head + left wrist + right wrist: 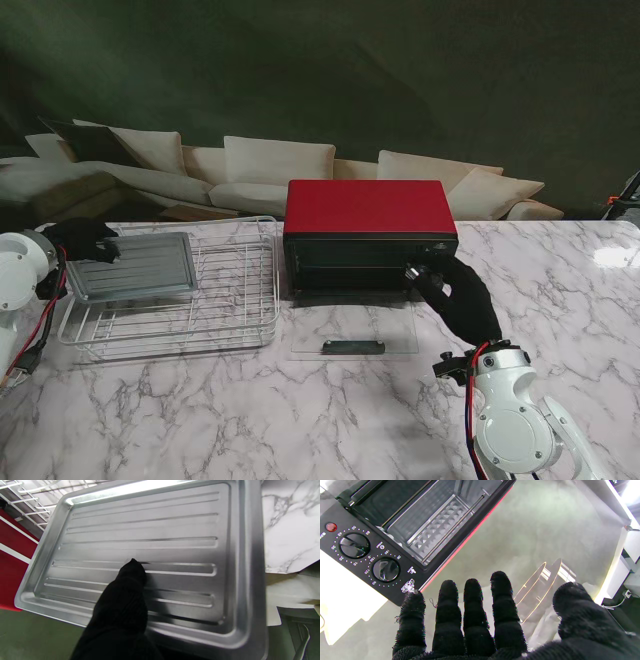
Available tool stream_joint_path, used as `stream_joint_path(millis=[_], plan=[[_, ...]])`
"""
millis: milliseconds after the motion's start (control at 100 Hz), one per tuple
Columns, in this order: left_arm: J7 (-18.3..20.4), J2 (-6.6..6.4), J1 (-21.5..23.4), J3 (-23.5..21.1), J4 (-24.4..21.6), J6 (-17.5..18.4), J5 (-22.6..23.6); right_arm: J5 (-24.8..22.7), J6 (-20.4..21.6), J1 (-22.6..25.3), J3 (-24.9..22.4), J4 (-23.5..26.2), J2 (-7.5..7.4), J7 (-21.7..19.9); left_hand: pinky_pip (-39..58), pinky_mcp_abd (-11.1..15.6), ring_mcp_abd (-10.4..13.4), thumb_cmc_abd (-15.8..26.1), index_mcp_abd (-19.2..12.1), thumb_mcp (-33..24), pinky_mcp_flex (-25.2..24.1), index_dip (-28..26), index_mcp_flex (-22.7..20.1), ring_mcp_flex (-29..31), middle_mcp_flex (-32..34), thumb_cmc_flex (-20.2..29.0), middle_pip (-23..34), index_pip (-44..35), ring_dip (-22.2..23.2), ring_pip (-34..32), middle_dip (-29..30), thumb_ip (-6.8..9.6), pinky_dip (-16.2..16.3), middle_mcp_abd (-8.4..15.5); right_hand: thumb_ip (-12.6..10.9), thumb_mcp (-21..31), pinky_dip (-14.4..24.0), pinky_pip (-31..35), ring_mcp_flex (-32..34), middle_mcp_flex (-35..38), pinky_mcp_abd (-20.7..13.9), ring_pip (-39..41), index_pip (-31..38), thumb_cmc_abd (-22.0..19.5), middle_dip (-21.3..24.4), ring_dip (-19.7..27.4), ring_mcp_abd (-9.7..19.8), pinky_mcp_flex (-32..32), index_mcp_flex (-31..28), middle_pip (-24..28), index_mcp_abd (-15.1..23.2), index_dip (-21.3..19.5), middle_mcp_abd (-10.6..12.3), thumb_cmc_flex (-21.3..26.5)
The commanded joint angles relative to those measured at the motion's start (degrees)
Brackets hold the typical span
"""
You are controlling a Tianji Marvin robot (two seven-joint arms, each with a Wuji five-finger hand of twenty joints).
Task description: Slide the trays into the oven
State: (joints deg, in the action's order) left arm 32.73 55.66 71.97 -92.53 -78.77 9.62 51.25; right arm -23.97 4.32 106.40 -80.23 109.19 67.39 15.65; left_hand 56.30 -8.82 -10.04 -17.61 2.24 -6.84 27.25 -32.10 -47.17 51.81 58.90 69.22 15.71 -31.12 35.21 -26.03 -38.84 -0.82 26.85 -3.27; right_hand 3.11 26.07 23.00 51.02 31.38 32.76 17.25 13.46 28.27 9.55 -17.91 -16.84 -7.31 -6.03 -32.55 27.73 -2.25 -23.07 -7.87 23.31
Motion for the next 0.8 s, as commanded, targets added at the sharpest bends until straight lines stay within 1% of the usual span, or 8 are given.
stream_joint_path(millis=[0, 130, 240, 370, 570, 790], plan=[[0.19, -0.24, -0.05, -0.67, -1.53, 0.59, -0.11, 0.1, -0.23, 0.33, -0.06, 0.09, 0.15, 0.16, 1.94, 1.86, -1.58, 3.85, -2.03, -4.34, 0.88, -1.99, -3.53, 1.67, 2.2, 4.16, 0.21, -4.12, 0.34, -1.37, -1.07, 0.55, -0.62, 0.17, -0.54, 0.33, 0.73, 0.1, 0.27, 1.0, 0.19, -1.24, -0.98, 0.47, -0.19, -0.19, -0.02, 0.37, -0.52, 0.07, 1.83, -0.32, 0.28, -0.22], [0.14, -0.2, 0.73, -2.61, -4.27, 1.7, -0.99, 0.17, -0.16, 0.33, -0.11, 0.05, 0.18, 0.25, 1.96, 1.81, -1.67, 3.83, -2.0, -4.28, 0.87, -2.02, -3.64, 1.7, 2.28, 4.18, 0.11, -4.17, 0.39, -1.39, -1.22, 0.58, -0.63, 0.09, -0.56, 0.35, 0.74, 0.09, 0.33, 0.96, 0.19, -1.2, -1.02, 0.55, -0.19, -0.2, 0.0, 0.39, -0.33, 0.07, 1.83, -0.29, 0.26, -0.14], [1.11, -0.3, 1.6, -4.76, -7.85, 3.0, -2.26, 0.14, -0.15, 0.34, -0.16, 0.03, 0.21, 0.38, 2.01, 1.87, -1.65, 3.86, -2.07, -4.23, 0.88, -2.01, -3.6, 1.7, 2.28, 4.16, 0.05, -4.13, 0.41, -1.4, -1.27, 0.6, -0.62, 0.1, -0.56, 0.39, 0.76, 0.12, 0.39, 0.76, 0.2, -1.16, -1.12, 0.67, -0.19, -0.22, -0.1, 0.31, 0.11, 0.07, 1.83, -0.26, 0.39, -0.11], [2.74, -0.51, 2.82, -7.41, -12.82, 4.62, -5.15, 0.19, -0.02, 0.49, -0.3, 0.11, 0.23, 0.51, 1.98, 1.83, -1.67, 3.91, -2.13, -4.17, 0.82, -1.95, -3.47, 1.68, 2.25, 4.12, -0.05, -3.99, 0.42, -1.37, -1.28, 0.63, -0.63, 0.04, -0.56, 0.42, 0.77, 0.12, 0.35, 0.63, 0.17, -1.18, -1.3, 0.93, -0.17, -0.21, 0.02, 0.27, 1.08, 0.1, 1.81, -0.22, 0.45, -0.18], [4.06, -0.76, 4.74, -10.47, -19.62, 7.04, -8.97, 0.25, 0.53, 0.94, -0.68, 0.35, 0.34, 1.04, 2.13, 1.86, -1.63, 3.94, -2.11, -4.08, 1.16, -1.85, -3.54, 1.93, 2.32, 4.2, -0.18, -3.85, 0.42, -1.39, -1.24, 0.68, -0.61, 0.02, -0.58, 0.55, 0.74, 0.08, 0.27, 0.01, 0.2, -1.25, -1.53, 1.25, -0.04, -0.15, 0.08, 0.21, 2.97, 0.01, 1.83, -0.14, 0.69, -0.34], [1.66, -0.38, 7.08, -12.4, -25.52, 9.93, -11.93, 1.68, 1.73, 1.05, -0.65, 0.52, 0.48, 1.17, 2.25, 1.69, -1.6, 3.78, -1.95, -4.15, 1.27, -1.89, -3.62, 2.18, 2.58, 4.18, -0.21, -3.86, 0.41, -1.47, -1.05, 0.96, -0.61, -0.14, -0.57, 0.52, 0.71, 0.05, 0.09, -0.96, 0.15, -1.32, -2.25, 1.16, 0.21, -0.12, 0.2, 0.22, 5.74, -0.21, 2.45, 0.38, 0.88, -0.42]])
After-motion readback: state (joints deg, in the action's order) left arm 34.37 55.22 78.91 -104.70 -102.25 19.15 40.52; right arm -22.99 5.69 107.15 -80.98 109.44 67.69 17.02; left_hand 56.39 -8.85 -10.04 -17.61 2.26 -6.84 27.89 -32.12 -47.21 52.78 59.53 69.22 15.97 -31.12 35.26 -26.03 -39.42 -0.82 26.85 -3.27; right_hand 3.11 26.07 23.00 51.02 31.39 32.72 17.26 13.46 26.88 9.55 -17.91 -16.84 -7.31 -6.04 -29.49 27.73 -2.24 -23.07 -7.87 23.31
